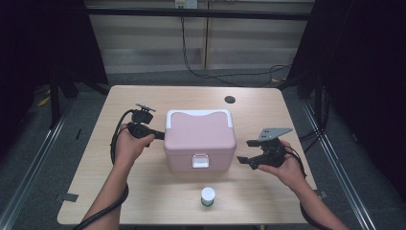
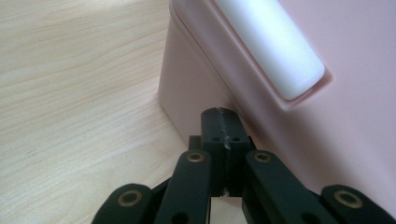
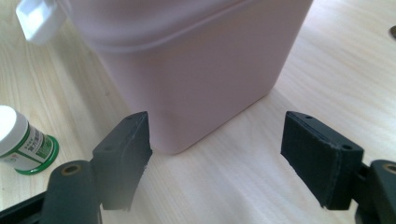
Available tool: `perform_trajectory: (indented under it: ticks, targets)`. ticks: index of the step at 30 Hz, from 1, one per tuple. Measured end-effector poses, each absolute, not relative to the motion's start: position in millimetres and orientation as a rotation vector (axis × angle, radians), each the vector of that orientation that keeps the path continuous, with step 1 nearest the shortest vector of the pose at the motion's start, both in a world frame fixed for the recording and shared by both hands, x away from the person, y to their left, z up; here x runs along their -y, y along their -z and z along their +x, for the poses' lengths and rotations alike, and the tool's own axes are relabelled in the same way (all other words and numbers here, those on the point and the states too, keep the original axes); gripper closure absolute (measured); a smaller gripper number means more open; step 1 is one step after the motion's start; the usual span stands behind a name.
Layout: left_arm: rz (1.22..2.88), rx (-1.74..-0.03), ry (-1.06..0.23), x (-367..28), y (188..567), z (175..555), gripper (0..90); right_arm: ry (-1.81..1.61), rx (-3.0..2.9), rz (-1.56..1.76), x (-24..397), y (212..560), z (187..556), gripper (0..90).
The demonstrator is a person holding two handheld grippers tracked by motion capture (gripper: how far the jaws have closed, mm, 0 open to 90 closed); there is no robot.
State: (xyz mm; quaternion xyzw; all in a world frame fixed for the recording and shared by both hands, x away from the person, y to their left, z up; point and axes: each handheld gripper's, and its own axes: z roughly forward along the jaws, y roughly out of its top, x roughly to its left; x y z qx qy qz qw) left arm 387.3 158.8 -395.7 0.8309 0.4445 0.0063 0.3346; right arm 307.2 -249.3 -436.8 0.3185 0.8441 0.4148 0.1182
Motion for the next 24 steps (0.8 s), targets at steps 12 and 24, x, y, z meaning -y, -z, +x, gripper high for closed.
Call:
perform_trajectory:
  ticks: [12, 24]
  targets:
    - [2.16, -1.141, -0.033, -152.9, 393.6, 388.6, 89.9, -1.193, -2.473, 0.949, 255.8, 416.9, 311.5, 22.4]
    - [2.166, -1.116, -0.156, -173.0, 406.3, 374.7, 50.4, -1.214, -2.482, 0.946, 255.5, 391.5, 315.8, 33.5]
